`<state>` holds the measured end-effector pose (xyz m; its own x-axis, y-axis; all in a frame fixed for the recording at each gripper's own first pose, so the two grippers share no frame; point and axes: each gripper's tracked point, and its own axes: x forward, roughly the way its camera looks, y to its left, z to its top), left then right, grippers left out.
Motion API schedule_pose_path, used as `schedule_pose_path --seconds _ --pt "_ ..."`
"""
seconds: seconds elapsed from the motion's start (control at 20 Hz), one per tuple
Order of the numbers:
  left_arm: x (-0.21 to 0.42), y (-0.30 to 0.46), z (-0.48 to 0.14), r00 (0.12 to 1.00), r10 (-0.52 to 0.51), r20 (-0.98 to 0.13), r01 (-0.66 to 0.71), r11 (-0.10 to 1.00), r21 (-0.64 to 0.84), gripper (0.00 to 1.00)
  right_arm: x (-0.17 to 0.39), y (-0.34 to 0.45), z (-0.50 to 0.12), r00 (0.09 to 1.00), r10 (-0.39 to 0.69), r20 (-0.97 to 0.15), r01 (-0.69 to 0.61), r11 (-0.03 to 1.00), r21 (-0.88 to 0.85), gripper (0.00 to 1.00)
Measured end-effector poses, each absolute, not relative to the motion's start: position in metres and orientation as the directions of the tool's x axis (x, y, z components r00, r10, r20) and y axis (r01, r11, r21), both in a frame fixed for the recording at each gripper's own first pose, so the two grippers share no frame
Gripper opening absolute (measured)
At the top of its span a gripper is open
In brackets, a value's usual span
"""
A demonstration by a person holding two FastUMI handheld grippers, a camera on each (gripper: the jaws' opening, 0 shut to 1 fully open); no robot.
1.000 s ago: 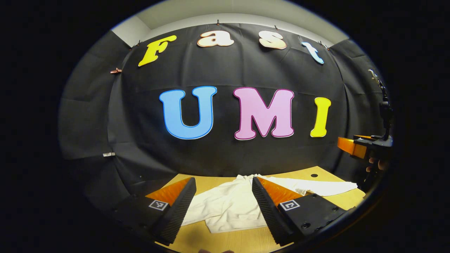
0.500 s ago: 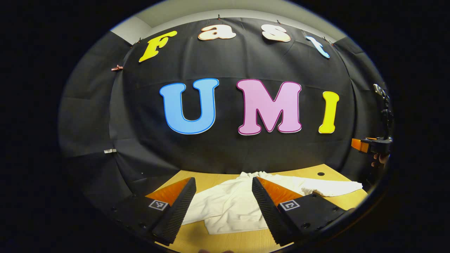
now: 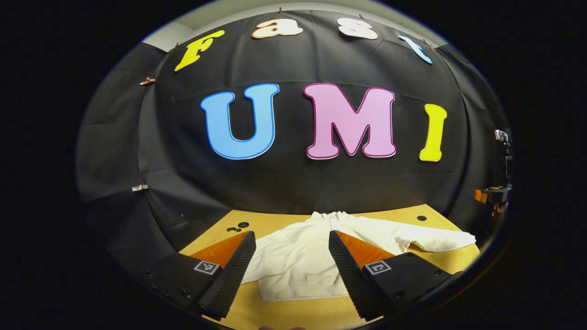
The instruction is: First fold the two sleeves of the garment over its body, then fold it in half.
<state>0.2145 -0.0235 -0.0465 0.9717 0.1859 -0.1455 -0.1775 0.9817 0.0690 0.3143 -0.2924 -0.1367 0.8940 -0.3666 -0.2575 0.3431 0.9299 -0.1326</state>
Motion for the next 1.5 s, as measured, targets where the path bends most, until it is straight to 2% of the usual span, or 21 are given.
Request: schedule_pose_path --seconds 0.4,0.7,1.0,1.25,1.35,1.4,1.45,1.5 --pt "0.229 -0.036 -0.060 0.964 0.185 -0.193 -0.172 0.982 0.082 0.99 0.295 -0.375 -0.249 0.724 -0.468 -0.507 0.474 0.871 -0.127 0.98" --pt "0.236 -0.045 -0.068 0.958 0.183 -0.219 -0.165 0.981 0.099 0.99 0.275 -0.400 -0.311 0.612 -0.472 -0.634 0.521 0.844 -0.126 0.98" --pt "0.241 -0.053 -0.073 0.953 0.180 -0.245 -0.160 0.982 0.099 0.99 0.267 -0.404 -0.356 0.537 -0.453 -0.712 0.526 0.839 -0.138 0.98" --pt "0.242 -0.048 -0.070 0.951 0.196 -0.239 -0.174 0.978 0.113 0.99 0.267 -0.400 -0.361 0.547 -0.428 -0.720 0.531 0.842 -0.097 0.98" --pt "0.242 -0.041 -0.067 0.950 0.208 -0.233 -0.187 0.976 0.111 0.99 0.269 -0.393 -0.362 0.554 -0.415 -0.721 0.499 0.859 -0.110 0.90" --pt "0.242 -0.038 -0.066 0.950 0.214 -0.228 -0.195 0.975 0.106 1.00 0.272 -0.390 -0.364 0.565 -0.405 -0.719 0.478 0.871 -0.115 0.78" --pt "0.242 -0.035 -0.065 0.949 0.220 -0.224 -0.202 0.974 0.103 1.00 0.276 -0.384 -0.367 0.567 -0.392 -0.725 0.469 0.877 -0.107 0.78" --pt "0.239 -0.032 -0.066 0.947 0.227 -0.226 -0.208 0.973 0.104 1.00 0.279 -0.382 -0.367 0.567 -0.400 -0.720 0.463 0.878 -0.123 0.44"
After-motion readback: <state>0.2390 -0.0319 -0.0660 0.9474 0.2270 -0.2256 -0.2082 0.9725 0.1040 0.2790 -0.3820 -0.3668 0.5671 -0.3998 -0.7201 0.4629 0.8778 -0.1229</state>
